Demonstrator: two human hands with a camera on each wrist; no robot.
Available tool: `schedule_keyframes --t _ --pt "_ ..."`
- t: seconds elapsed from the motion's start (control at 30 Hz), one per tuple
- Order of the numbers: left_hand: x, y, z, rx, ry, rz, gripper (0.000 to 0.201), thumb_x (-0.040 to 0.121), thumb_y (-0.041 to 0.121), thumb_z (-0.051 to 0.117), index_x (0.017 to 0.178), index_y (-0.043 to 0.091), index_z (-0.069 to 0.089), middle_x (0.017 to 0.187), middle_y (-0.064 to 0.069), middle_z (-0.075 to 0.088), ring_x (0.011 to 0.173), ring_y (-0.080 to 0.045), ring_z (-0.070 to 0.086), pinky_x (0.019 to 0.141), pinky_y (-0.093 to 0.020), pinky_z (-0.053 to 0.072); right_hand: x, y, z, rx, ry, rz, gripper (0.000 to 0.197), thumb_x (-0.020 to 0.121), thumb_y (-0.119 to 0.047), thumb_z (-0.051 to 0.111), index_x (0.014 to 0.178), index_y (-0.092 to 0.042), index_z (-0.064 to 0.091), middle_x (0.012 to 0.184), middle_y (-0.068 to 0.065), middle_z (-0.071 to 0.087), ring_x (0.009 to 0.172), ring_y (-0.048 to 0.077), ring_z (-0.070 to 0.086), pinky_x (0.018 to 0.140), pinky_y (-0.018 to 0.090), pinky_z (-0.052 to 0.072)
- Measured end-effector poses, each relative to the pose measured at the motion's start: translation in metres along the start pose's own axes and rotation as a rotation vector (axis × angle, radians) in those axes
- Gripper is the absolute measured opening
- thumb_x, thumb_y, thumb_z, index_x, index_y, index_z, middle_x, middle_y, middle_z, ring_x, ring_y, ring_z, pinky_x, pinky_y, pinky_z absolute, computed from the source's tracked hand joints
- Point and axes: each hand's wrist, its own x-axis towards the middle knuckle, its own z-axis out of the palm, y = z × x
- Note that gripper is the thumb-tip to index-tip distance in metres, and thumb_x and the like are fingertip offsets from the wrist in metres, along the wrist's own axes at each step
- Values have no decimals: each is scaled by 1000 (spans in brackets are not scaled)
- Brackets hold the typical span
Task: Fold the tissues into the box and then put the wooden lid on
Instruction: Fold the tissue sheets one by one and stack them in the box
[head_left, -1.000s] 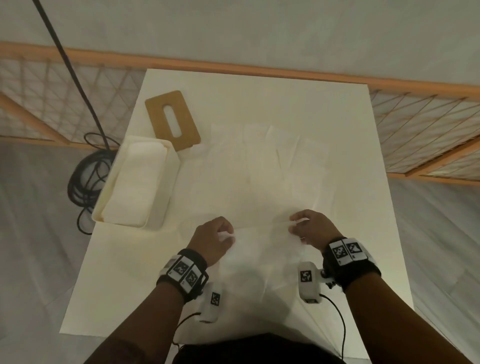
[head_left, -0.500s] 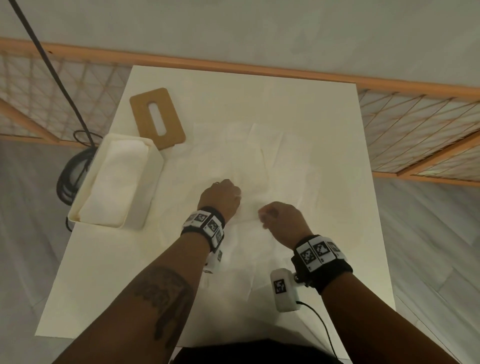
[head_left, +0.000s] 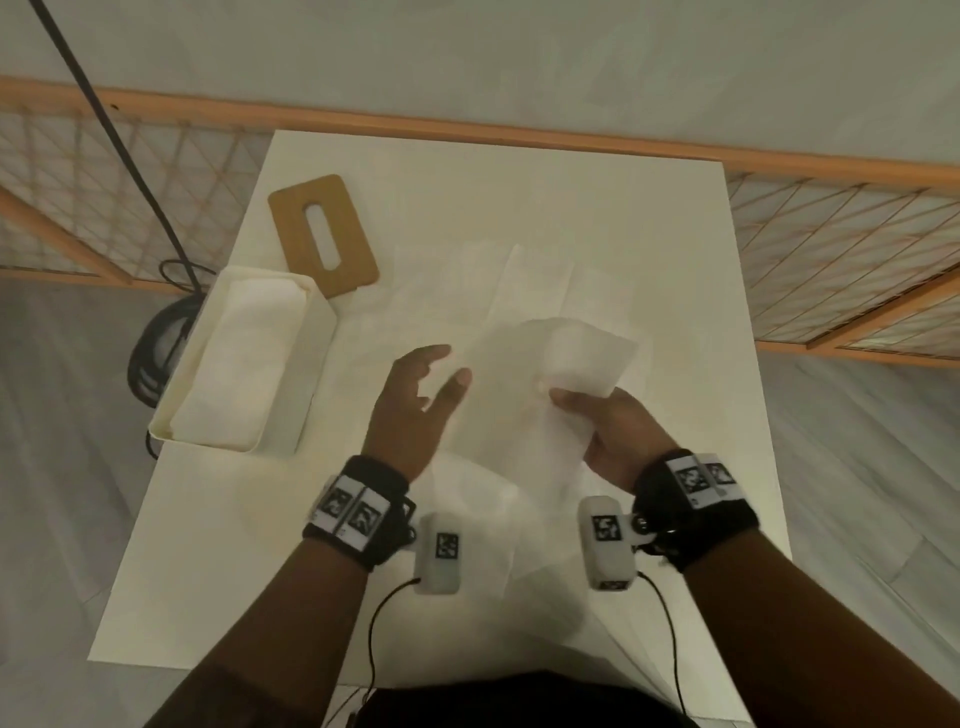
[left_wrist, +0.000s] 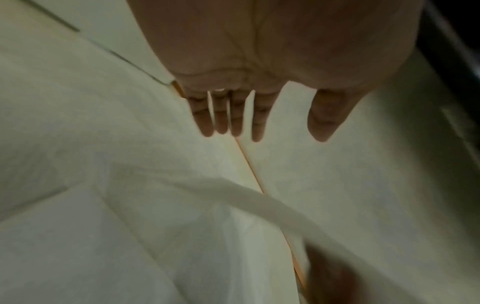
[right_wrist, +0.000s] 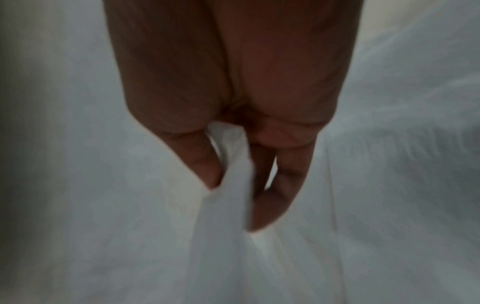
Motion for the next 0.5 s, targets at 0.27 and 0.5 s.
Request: schedule_keyframes --t 0.27,0.5 --pt "-5 -14 -5 -653 -453 -407 40 85 20 75 122 7 67 115 -13 74 99 -25 73 81 -34 59 -24 -34 -26 -288 -261 73 36 95 -1 61 131 -2 63 127 17 69 117 34 67 99 46 55" --pt "-13 -36 -11 -407 -272 -280 26 91 -1 67 90 19 83 99 -15 78 94 -38 73 85 -44 59 -11 -27 -55 -589 -71 -20 22 92 12 62 105 2 75 100 12 77 93 27 74 81 30 60"
